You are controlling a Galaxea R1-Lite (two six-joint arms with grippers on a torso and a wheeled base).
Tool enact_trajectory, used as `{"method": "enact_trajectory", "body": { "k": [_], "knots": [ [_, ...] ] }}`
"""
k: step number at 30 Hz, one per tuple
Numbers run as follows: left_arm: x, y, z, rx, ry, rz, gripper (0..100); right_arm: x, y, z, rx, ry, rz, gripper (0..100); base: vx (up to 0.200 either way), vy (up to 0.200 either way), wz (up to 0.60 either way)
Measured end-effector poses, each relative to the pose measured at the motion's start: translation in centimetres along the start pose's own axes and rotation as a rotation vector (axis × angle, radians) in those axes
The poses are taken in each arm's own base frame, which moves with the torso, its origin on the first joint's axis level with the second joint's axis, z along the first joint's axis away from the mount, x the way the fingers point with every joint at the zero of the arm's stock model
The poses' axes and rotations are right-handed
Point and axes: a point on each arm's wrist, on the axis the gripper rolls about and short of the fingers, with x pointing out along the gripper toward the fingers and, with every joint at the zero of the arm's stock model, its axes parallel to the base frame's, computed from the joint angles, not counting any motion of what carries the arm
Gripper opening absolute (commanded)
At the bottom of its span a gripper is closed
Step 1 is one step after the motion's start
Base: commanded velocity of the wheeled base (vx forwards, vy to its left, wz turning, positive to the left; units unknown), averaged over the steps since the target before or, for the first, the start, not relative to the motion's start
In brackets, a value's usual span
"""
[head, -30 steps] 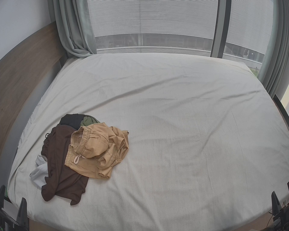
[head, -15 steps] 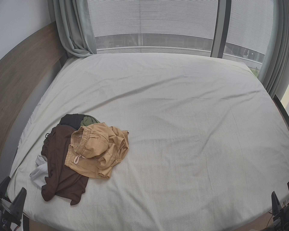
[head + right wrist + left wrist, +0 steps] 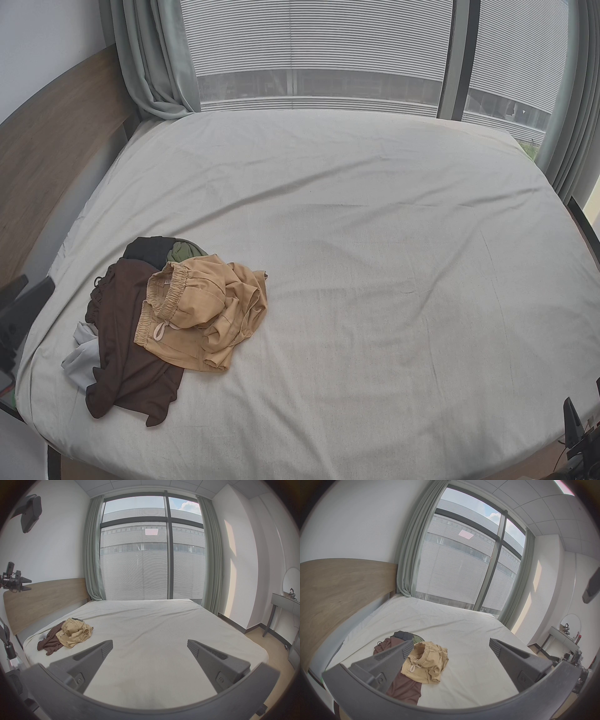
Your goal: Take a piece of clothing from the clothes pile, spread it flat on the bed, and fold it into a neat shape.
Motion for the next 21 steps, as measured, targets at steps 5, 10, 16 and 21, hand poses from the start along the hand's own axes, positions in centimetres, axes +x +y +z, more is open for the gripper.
{"method": "enact_trajectory", "body": {
  "k": [5,10,16,21],
  "knots": [
    [2.8,0.1,1.3,-0.003,0.013,-0.029,100,0.0,0.0,0.0,0.000,0.000,0.000,100,0.000,0.000,0.00],
    [5.7,0.4,1.5,-0.011,0.030,-0.036,100,0.0,0.0,0.0,0.000,0.000,0.000,100,0.000,0.000,0.00],
    [9.3,1.1,1.4,-0.045,0.050,-0.044,100,0.0,0.0,0.0,0.000,0.000,0.000,100,0.000,0.000,0.00],
    [11.5,1.6,0.6,-0.064,0.093,-0.042,100,0.0,0.0,0.0,0.001,0.000,0.000,100,0.000,0.000,0.00]
  ]
}}
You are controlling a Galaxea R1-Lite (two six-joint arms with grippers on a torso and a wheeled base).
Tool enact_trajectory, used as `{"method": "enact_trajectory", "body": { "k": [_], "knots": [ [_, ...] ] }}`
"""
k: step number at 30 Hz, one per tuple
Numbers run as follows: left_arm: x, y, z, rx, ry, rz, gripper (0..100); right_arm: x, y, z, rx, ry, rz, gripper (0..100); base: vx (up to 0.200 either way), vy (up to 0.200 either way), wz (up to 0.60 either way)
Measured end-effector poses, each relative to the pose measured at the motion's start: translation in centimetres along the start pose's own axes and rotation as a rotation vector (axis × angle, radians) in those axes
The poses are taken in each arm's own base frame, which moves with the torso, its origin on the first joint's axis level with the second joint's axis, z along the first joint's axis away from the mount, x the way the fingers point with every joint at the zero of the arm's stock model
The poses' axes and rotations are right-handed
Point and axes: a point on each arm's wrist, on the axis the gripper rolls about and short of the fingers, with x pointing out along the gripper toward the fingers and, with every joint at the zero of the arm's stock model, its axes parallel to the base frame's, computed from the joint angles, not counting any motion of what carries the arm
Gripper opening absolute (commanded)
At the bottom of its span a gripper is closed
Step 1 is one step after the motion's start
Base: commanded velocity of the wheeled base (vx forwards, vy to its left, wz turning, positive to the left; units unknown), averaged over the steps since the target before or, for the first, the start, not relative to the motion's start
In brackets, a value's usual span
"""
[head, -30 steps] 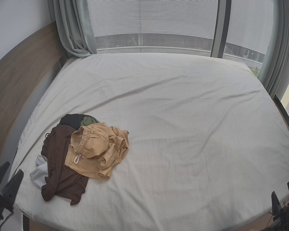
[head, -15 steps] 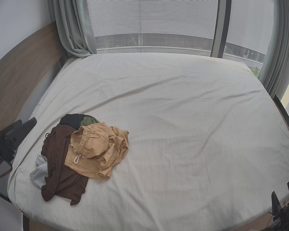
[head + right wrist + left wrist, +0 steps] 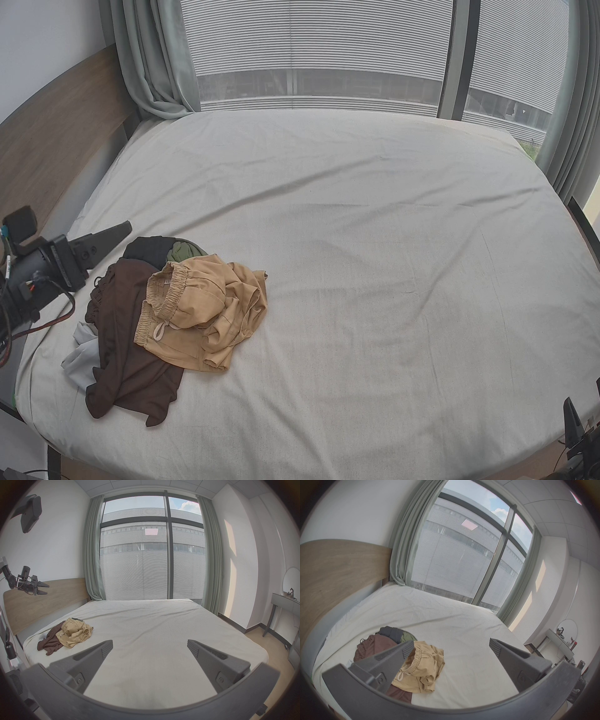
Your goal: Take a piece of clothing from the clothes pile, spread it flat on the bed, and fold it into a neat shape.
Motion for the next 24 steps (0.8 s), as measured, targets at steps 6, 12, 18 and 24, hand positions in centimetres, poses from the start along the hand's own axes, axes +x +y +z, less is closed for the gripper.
{"method": "enact_trajectory", "body": {
  "k": [6,12,18,24],
  "knots": [
    [2.3,1.2,-1.1,-0.022,0.071,0.029,100,0.0,0.0,0.0,0.000,0.000,0.000,100,0.000,0.000,0.00],
    [4.2,2.8,-1.9,-0.049,0.137,0.045,100,0.0,0.0,0.0,0.000,0.000,0.000,100,0.000,0.000,0.00],
    [6.4,4.5,-2.6,-0.078,0.195,0.051,100,0.0,0.0,0.0,0.000,0.000,0.001,100,0.000,0.000,0.00],
    [9.2,6.0,-3.5,-0.099,0.239,0.067,100,0.0,0.0,0.0,-0.002,0.000,0.001,100,0.000,0.000,0.00]
  ]
}}
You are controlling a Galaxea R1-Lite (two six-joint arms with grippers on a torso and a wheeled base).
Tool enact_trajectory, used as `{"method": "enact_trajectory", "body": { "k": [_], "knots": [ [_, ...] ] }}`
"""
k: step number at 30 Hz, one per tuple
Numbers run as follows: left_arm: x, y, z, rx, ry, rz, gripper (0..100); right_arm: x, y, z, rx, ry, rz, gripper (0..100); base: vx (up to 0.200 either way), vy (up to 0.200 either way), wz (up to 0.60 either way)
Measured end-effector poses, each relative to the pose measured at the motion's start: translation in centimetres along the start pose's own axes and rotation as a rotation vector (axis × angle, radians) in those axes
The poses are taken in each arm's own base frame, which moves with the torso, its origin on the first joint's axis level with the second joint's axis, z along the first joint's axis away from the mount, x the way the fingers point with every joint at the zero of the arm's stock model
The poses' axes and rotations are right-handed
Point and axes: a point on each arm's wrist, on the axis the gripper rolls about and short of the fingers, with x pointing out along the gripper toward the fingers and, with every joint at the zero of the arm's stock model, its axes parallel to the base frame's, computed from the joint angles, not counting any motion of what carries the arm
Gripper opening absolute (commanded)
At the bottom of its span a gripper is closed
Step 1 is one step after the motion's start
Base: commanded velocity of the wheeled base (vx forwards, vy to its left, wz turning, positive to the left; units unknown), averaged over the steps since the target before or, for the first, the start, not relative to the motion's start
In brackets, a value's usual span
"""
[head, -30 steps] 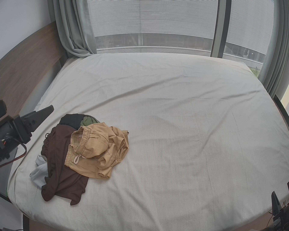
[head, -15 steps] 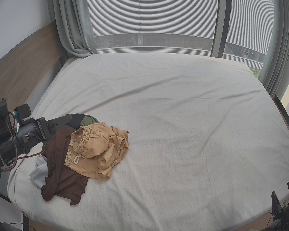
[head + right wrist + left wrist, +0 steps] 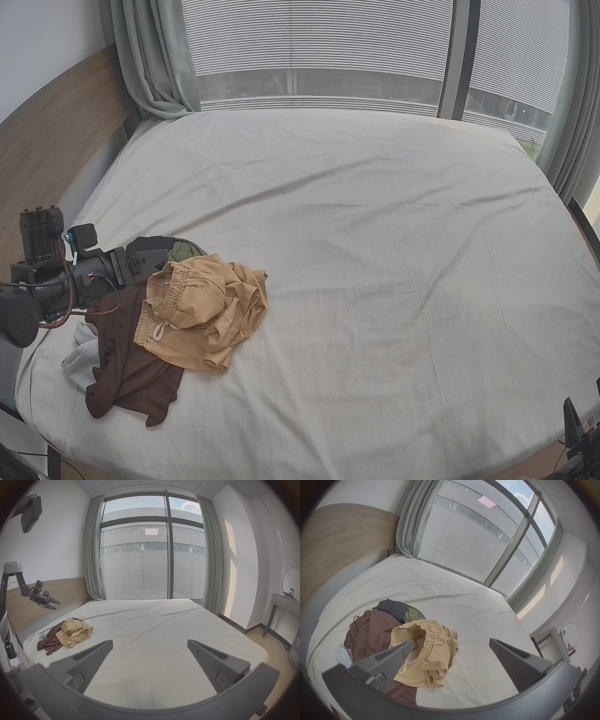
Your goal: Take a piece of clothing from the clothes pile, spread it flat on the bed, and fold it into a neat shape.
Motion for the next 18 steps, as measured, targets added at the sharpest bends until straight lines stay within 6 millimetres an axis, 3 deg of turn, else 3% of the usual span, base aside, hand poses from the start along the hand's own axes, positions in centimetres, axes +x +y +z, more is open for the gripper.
{"method": "enact_trajectory", "body": {
  "k": [8,18],
  "knots": [
    [4.1,1.7,-0.6,-0.009,0.009,0.007,100,0.0,0.0,0.0,0.000,0.000,0.000,100,0.000,0.000,0.00],
    [7.9,3.1,-2.0,-0.024,0.072,0.013,100,0.0,0.0,0.0,0.000,0.000,0.000,100,0.000,0.000,0.00]
  ]
}}
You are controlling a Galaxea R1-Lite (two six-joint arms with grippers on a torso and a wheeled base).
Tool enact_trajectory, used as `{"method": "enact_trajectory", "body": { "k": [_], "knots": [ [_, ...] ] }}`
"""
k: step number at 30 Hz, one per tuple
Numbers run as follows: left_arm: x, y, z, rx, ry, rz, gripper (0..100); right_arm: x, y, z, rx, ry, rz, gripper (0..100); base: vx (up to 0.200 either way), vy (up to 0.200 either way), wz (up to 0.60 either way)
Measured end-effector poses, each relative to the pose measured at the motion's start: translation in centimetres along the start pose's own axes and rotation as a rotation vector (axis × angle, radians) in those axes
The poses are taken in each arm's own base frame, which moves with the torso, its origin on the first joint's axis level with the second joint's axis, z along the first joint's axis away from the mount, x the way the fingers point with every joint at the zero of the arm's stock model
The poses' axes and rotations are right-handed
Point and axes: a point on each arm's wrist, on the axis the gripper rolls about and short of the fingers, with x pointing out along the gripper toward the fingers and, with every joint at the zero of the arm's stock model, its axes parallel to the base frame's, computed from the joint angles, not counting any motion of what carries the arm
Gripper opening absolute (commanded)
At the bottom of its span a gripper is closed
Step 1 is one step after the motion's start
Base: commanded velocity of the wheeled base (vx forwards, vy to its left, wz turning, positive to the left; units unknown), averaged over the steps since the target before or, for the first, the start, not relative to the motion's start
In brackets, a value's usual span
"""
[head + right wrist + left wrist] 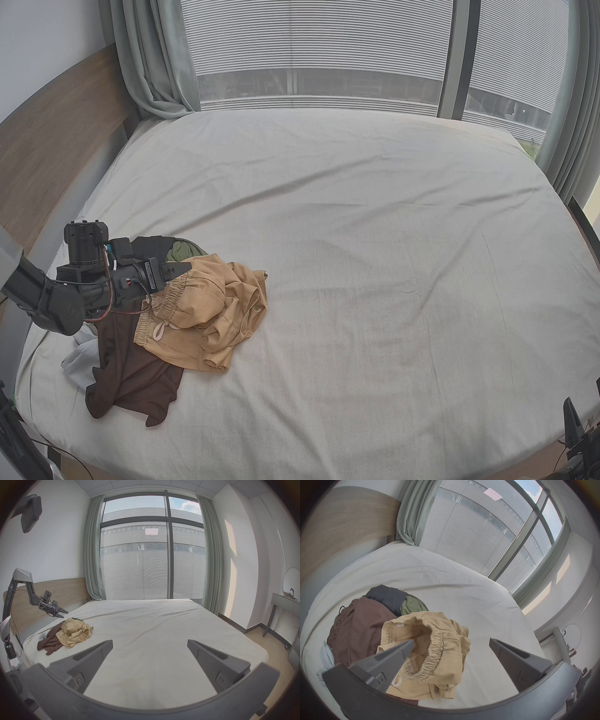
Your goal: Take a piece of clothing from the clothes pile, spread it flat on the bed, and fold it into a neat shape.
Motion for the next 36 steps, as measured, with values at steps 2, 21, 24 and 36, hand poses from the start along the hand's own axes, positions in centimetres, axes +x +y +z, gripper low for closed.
{"method": "enact_trajectory", "body": {
  "k": [2,21,24,36],
  "knots": [
    [0.6,0.2,-0.2,-0.003,0.010,0.002,100,0.0,0.0,0.0,0.000,0.000,0.000,100,0.000,0.000,0.00],
    [5.0,0.7,-2.3,0.002,0.048,-0.027,100,0.0,0.0,0.0,0.002,0.000,0.000,100,0.000,0.000,0.00],
    [5.5,0.8,-2.3,0.004,0.032,-0.031,100,0.0,0.0,0.0,0.002,0.000,0.000,100,0.000,0.000,0.00],
    [6.3,1.3,-3.1,-0.012,0.049,-0.029,0,0.0,0.0,0.0,0.003,0.000,0.000,100,0.000,0.000,0.00]
  ]
}}
